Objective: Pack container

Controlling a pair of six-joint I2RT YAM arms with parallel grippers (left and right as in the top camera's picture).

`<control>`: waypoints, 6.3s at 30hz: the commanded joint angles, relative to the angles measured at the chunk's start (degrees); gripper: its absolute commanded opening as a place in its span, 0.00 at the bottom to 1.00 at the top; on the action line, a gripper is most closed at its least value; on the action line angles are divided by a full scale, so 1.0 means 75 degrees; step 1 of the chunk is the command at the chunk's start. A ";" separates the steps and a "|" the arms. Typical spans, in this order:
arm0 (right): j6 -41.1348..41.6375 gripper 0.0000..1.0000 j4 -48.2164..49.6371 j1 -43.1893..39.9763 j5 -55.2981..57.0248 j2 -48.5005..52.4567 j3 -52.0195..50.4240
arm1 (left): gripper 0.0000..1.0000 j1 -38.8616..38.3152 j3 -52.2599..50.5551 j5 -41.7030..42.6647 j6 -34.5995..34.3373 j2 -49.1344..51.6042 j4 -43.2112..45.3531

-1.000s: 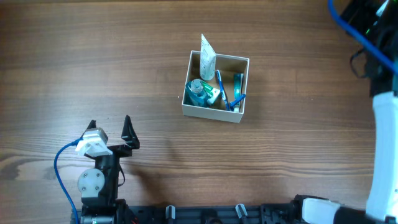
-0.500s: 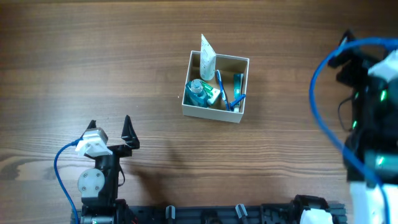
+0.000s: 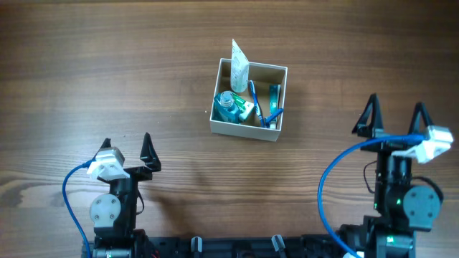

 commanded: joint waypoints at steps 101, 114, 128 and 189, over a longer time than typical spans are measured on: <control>0.0388 1.00 -0.1798 0.0224 -0.0032 -0.2640 -0.2620 | 1.00 -0.0041 -0.0073 0.0149 0.0149 -0.0082 0.0023; 0.0391 1.00 -0.1798 0.0224 -0.0032 -0.2640 -0.2620 | 1.00 -0.0044 -0.0073 0.0149 0.0149 -0.0082 0.0023; 0.0388 1.00 -0.1798 0.0224 -0.0035 -0.2640 -0.2620 | 1.00 -0.0041 -0.0073 0.0149 0.0149 -0.0082 0.0023; 0.0388 1.00 -0.1798 0.0224 -0.0032 -0.2640 -0.2620 | 1.00 -0.0041 -0.0073 0.0149 0.0149 -0.0082 0.0023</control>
